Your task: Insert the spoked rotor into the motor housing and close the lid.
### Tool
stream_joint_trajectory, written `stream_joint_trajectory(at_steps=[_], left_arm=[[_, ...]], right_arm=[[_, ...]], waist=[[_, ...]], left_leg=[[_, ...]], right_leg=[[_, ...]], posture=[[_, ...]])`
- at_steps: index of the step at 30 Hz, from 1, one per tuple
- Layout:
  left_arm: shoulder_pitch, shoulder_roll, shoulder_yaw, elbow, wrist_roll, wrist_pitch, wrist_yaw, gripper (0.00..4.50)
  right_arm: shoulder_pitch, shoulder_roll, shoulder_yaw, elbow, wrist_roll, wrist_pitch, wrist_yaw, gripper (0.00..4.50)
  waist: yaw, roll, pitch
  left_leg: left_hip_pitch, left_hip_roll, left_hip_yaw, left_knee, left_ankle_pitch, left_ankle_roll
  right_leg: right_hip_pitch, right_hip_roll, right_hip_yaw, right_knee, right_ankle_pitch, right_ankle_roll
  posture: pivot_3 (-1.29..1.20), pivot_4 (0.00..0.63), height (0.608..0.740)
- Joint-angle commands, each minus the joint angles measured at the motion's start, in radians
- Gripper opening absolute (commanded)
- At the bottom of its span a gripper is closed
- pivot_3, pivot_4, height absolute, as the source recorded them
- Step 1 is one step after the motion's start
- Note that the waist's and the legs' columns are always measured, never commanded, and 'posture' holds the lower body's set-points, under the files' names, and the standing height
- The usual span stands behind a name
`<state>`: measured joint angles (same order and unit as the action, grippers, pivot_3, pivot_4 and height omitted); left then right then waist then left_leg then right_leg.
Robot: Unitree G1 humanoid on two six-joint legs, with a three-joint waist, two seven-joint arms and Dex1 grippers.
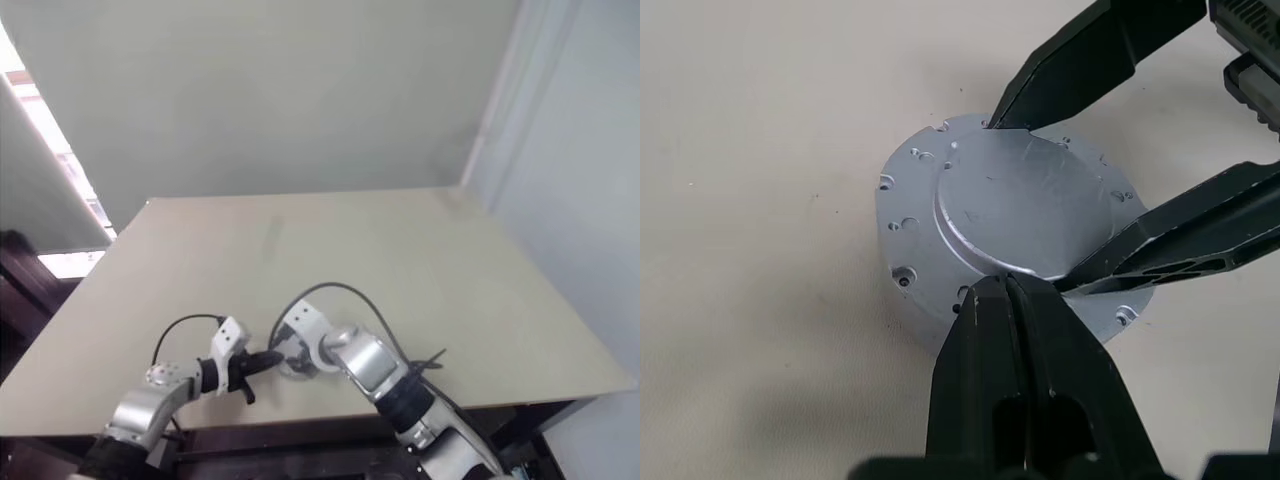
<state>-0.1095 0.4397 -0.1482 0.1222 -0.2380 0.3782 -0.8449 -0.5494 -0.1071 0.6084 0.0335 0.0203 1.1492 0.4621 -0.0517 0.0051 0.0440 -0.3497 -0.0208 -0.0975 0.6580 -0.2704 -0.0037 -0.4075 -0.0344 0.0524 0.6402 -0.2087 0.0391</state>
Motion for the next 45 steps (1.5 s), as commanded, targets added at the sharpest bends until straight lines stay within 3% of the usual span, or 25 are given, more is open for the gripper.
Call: stream_joint_trajectory(at_steps=[1,3,13,21,24,35,45], left_arm=[[-0.006,0.008,-0.02,0.033,0.039,0.008,0.016,0.0],[-0.008,0.006,-0.02,0.038,0.041,0.006,0.017,0.0],[-0.014,0.0,-0.029,0.052,0.057,-0.003,0.017,0.0],[-0.017,-0.004,-0.04,0.051,0.066,-0.005,0.014,0.0],[-0.018,-0.006,-0.043,0.051,0.066,-0.007,0.011,0.0],[-0.019,-0.002,-0.045,0.045,0.065,-0.003,0.0,0.0],[-0.005,0.016,-0.036,0.017,0.059,0.013,-0.002,0.0]], right_arm=[[0.008,-0.048,0.053,0.058,-0.013,0.031,0.02,3.93],[0.005,-0.053,0.062,0.053,-0.006,0.033,0.032,4.49],[0.013,-0.039,-0.006,-0.01,0.024,0.046,0.039,4.49],[0.026,-0.005,-0.259,-0.131,0.146,0.111,0.043,4.49],[0.035,0.043,-0.42,-0.133,0.219,0.179,0.033,4.49],[0.005,0.172,-0.944,0.164,0.377,0.288,-0.045,4.49],[-0.031,0.221,-1.088,0.422,0.453,0.2,-0.083,4.49]], waist=[[0.0,0.001,0.0],[0.0,0.001,-0.001],[0.003,0.001,-0.001],[0.003,0.001,0.0],[0.003,0.002,0.0],[0.003,0.003,0.0],[-0.002,0.006,0.001]], left_leg=[[0.0,0.0,0.0,0.0,0.0,0.0],[0.0,0.0,0.0,0.0,0.0,0.0],[0.0,-0.001,0.0,-0.002,0.0,0.0],[-0.001,-0.001,-0.001,-0.001,0.0,0.0],[-0.002,-0.001,-0.001,-0.001,0.0,0.0],[-0.004,-0.001,-0.001,-0.002,0.0,0.0],[-0.004,-0.001,0.0,-0.002,0.0,0.0]], right_leg=[[0.0,0.0,0.0,0.0,0.0,0.0],[0.0,0.0,0.0,0.0,0.0,0.0],[0.0,-0.001,0.0,-0.001,-0.001,0.001],[-0.001,-0.001,0.0,0.0,-0.001,0.001],[-0.002,-0.001,-0.001,0.0,-0.001,0.001],[-0.002,-0.001,-0.001,0.0,-0.001,0.001],[-0.002,-0.001,0.0,0.0,-0.001,0.001]], posture=[[0.0,0.0,0.74],[0.0,0.0,0.74],[0.0,0.0,0.74],[0.0,0.0,0.74],[0.0,0.0,0.74],[0.0,0.0,0.74],[0.0,0.0,0.74]])
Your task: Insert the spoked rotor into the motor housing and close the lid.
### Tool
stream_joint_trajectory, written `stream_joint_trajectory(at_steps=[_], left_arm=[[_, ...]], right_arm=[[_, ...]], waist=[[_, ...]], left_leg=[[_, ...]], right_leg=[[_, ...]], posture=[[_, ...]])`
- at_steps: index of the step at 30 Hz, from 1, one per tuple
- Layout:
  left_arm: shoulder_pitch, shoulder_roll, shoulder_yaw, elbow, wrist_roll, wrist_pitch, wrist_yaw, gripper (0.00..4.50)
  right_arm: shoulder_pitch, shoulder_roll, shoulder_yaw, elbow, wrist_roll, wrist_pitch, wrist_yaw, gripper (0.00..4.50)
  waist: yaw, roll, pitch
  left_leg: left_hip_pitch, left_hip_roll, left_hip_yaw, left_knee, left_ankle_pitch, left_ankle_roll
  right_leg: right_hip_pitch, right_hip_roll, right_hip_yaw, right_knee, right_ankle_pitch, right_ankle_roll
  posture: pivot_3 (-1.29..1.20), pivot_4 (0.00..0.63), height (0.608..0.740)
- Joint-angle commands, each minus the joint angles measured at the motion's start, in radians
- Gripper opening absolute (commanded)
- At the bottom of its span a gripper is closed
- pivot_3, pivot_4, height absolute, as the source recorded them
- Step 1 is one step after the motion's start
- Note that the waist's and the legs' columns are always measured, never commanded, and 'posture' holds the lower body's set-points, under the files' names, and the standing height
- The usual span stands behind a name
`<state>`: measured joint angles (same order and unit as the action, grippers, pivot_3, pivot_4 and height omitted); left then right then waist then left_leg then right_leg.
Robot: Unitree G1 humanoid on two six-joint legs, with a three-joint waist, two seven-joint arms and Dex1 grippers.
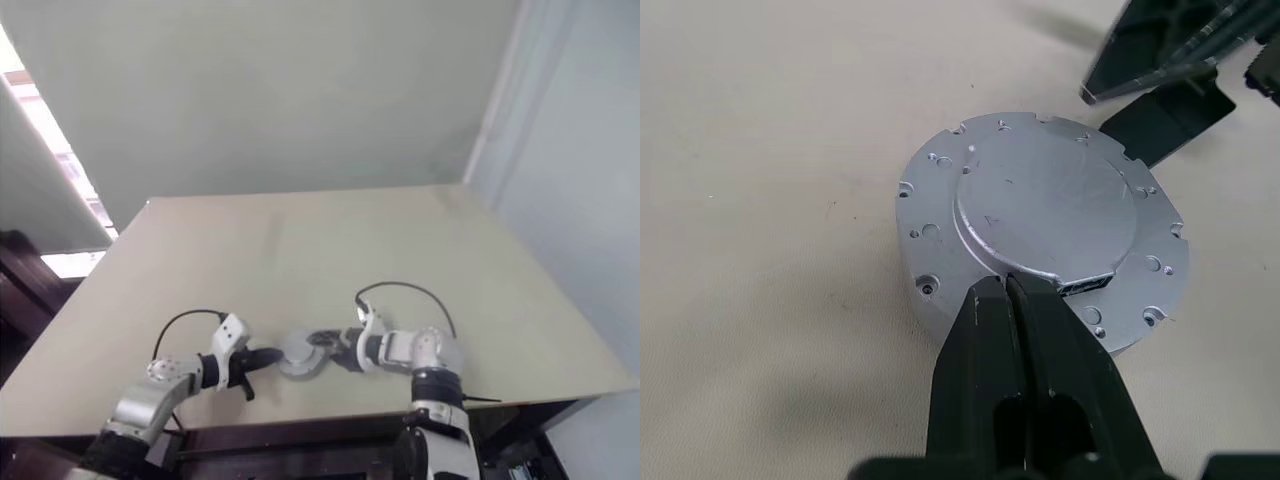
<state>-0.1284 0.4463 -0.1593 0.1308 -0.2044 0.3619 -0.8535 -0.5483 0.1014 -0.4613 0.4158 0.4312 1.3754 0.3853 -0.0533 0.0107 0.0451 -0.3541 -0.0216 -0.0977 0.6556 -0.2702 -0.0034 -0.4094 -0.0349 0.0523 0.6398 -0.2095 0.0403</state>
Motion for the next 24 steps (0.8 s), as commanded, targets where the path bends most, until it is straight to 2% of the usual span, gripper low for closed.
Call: stream_joint_trajectory(at_steps=[1,12,24], left_arm=[[0.018,0.013,-0.023,0.002,0.024,0.035,0.007,0.0],[0.04,0.032,-0.007,-0.041,0.017,0.067,0.014,0.0],[0.039,0.027,-0.01,-0.043,0.02,0.073,0.021,0.0]], right_arm=[[-0.036,0.019,-0.021,0.057,0.052,-0.031,-0.004,4.49],[-0.058,0.097,0.039,0.124,0.092,-0.058,0.005,4.49],[-0.03,0.075,0.071,0.111,0.109,-0.036,0.008,4.49]], waist=[[-0.002,0.0,0.0],[-0.03,0.0,0.0],[-0.035,0.001,0.0]], left_leg=[[0.0,0.0,0.0,0.0,0.0,0.0],[0.003,0.002,0.001,-0.004,0.0,0.0],[0.003,0.002,0.0,-0.005,0.0,0.0]], right_leg=[[0.0,0.0,0.0,0.0,0.0,0.0],[0.0,0.001,0.0,0.0,0.0,0.0],[0.0,0.001,0.0,0.0,0.0,0.0]], posture=[[0.0,0.0,0.74],[0.0,0.0,0.74],[0.0,0.0,0.74]])
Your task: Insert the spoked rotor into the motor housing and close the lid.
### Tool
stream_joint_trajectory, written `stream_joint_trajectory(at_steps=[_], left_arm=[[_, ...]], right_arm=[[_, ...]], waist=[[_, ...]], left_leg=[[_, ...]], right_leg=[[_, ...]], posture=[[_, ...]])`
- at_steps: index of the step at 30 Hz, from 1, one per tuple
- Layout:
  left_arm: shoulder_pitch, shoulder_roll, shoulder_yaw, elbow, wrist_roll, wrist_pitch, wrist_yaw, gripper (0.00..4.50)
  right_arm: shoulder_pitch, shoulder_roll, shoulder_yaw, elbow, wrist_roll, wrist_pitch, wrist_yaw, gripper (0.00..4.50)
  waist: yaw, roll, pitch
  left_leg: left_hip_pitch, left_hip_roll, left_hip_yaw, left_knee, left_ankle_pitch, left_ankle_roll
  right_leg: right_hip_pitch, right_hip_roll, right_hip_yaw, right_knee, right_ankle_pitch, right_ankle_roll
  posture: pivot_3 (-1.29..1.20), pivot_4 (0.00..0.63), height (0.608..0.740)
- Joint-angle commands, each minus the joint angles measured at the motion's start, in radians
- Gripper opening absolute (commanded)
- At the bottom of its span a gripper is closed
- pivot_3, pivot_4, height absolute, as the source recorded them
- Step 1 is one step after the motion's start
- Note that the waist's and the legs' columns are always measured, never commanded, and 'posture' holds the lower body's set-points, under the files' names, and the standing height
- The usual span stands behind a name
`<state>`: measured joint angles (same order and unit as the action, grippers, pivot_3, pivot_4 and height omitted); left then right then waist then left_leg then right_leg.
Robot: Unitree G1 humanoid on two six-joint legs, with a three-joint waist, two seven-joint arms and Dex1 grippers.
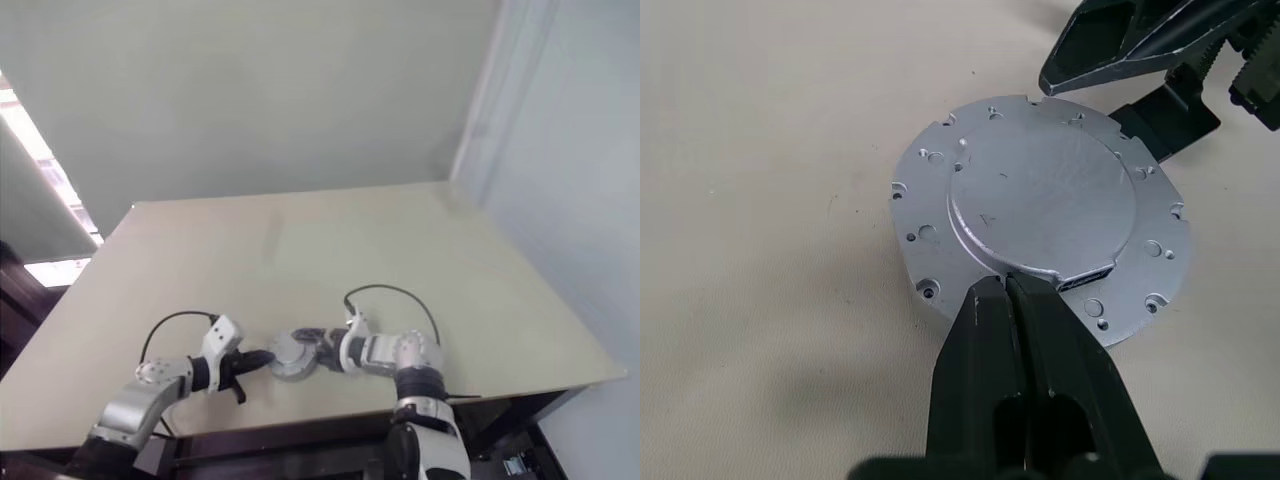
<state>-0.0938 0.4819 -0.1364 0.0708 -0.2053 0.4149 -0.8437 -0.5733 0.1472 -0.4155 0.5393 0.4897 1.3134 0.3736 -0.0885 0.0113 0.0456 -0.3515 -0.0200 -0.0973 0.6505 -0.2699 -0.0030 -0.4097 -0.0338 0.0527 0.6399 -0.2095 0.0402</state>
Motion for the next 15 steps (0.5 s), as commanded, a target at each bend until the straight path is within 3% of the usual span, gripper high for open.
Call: stream_joint_trajectory(at_steps=[1,15], left_arm=[[0.004,-0.01,-0.033,0.018,0.021,0.019,0.011,0.0],[0.004,-0.013,-0.036,0.015,0.02,0.019,0.012,0.0]], right_arm=[[-0.003,0.028,0.026,-0.016,0.053,0.031,0.02,4.49],[0.021,0.039,0.018,-0.013,0.083,0.001,0.006,4.49]], waist=[[0.0,0.0,0.0],[0.001,0.0,0.0]], left_leg=[[0.0,0.0,0.0,0.0,0.0,0.0],[0.0,-0.001,0.0,0.0,0.0,0.0]], right_leg=[[0.0,0.0,0.0,0.0,0.0,0.0],[0.0,0.0,0.0,0.0,0.0,0.0]], posture=[[0.0,0.0,0.74],[0.0,0.0,0.74]])
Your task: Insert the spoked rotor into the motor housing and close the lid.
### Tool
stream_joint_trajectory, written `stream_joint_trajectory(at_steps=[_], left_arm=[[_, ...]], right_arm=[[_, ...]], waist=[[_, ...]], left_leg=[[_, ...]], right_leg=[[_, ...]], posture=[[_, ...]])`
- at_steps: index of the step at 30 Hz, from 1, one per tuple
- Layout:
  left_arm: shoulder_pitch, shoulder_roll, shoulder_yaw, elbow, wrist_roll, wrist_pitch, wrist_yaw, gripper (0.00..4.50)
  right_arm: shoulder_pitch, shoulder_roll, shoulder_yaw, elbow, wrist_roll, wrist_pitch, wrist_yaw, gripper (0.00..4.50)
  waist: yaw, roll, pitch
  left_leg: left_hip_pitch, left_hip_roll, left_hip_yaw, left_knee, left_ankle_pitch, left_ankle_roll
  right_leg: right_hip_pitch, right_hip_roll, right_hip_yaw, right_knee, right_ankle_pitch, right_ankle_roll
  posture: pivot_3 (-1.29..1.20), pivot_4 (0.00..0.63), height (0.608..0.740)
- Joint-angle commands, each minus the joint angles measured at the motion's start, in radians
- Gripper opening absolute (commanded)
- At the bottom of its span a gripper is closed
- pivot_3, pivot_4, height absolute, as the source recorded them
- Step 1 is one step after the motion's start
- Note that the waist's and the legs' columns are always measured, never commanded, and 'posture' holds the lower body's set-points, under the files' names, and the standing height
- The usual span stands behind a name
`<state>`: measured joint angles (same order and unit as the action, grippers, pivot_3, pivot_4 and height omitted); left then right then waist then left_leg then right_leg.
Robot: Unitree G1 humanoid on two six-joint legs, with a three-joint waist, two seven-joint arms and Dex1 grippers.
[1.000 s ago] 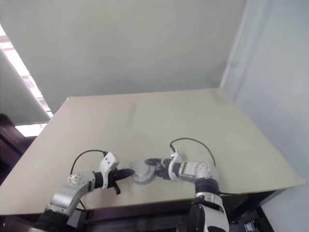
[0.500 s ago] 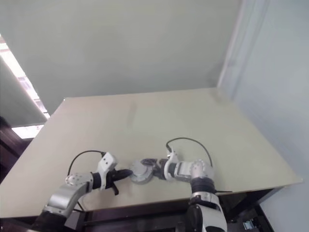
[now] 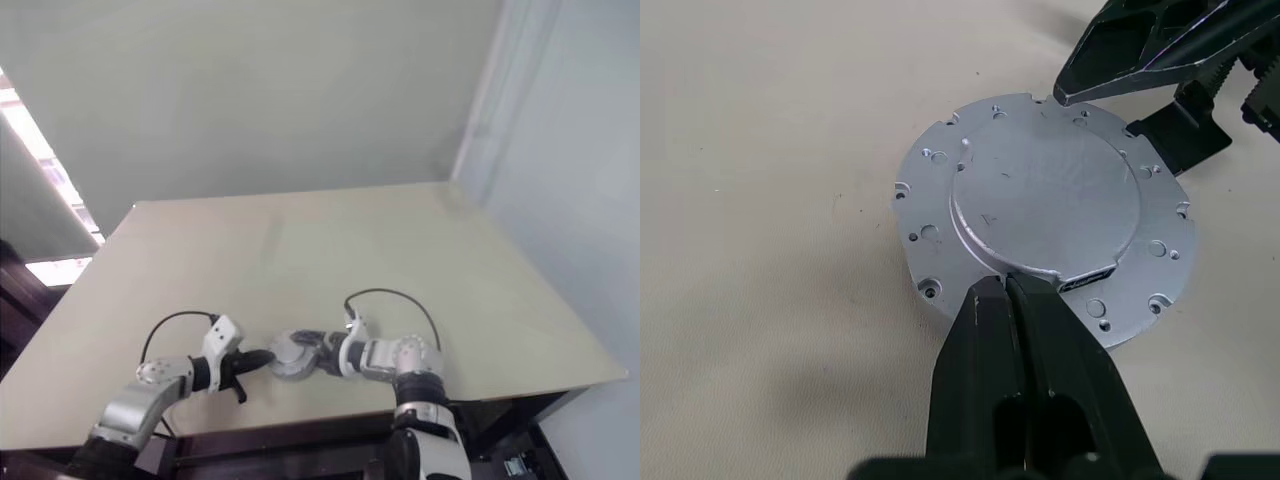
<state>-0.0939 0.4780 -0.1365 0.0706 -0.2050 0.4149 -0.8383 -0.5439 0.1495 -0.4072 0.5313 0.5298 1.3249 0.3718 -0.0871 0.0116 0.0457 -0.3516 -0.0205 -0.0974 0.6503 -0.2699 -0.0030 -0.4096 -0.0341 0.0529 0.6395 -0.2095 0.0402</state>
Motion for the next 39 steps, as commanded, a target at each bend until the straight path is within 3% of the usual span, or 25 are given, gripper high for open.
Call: stream_joint_trajectory(at_steps=[1,2,5,10,22,35,39], left_arm=[[0.005,-0.009,-0.035,0.013,0.02,0.02,0.007,0.0],[0.005,-0.009,-0.035,0.012,0.019,0.022,0.007,0.0],[0.005,-0.007,-0.035,0.008,0.019,0.024,0.007,0.0],[0.002,-0.007,-0.036,0.007,0.018,0.028,0.006,0.0],[0.001,-0.007,-0.039,0.007,0.018,0.029,0.008,0.0],[-0.001,-0.022,-0.046,0.01,0.019,0.027,0.014,0.0],[-0.001,-0.026,-0.048,0.01,0.02,0.028,0.014,0.0]], right_arm=[[-0.006,0.041,0.003,-0.007,0.048,-0.027,0.008,4.49],[-0.006,0.045,-0.007,-0.006,0.049,-0.041,-0.002,4.49],[-0.01,0.049,-0.039,0.006,0.068,-0.056,-0.022,3.92],[-0.01,0.043,-0.045,-0.001,0.109,-0.033,0.0,2.19],[0.016,0.057,-0.026,-0.025,0.137,-0.014,0.009,2.14],[0.013,0.103,-0.111,-0.031,0.213,-0.029,0.0,2.14],[0.019,0.108,-0.091,-0.041,0.22,-0.031,-0.009,1.8]], waist=[[0.0,0.0,0.0],[0.0,0.0,0.0],[0.001,0.0,0.0],[0.005,0.002,0.001],[0.005,0.002,0.002],[0.01,0.003,0.002],[0.013,0.003,0.003]], left_leg=[[0.0,0.0,0.0,0.0,0.0,0.0],[0.0,0.0,0.0,0.0,0.0,0.0],[0.0,0.0,0.0,0.0,0.0,0.0],[-0.002,0.0,0.0,0.0,0.0,0.0],[-0.004,0.0,0.0,-0.001,0.0,0.0],[-0.005,-0.001,0.0,0.0,0.0,0.0],[-0.006,-0.001,0.0,0.0,0.0,0.001]], right_leg=[[0.0,0.0,0.0,0.0,0.0,0.0],[0.0,0.0,0.0,0.0,0.0,0.0],[0.0,0.0,0.0,0.0,0.0,0.0],[-0.001,0.0,0.0,0.0,0.0,0.0],[-0.002,0.0,0.0,-0.001,0.001,0.001],[-0.003,0.0,0.0,-0.001,0.001,0.001],[-0.004,0.0,0.001,-0.001,0.001,0.002]], posture=[[0.0,0.0,0.74],[0.0,0.0,0.74],[0.0,0.0,0.74],[0.0,0.0,0.74],[0.0,0.0,0.74],[0.0,0.0,0.74],[0.0,0.0,0.74]])
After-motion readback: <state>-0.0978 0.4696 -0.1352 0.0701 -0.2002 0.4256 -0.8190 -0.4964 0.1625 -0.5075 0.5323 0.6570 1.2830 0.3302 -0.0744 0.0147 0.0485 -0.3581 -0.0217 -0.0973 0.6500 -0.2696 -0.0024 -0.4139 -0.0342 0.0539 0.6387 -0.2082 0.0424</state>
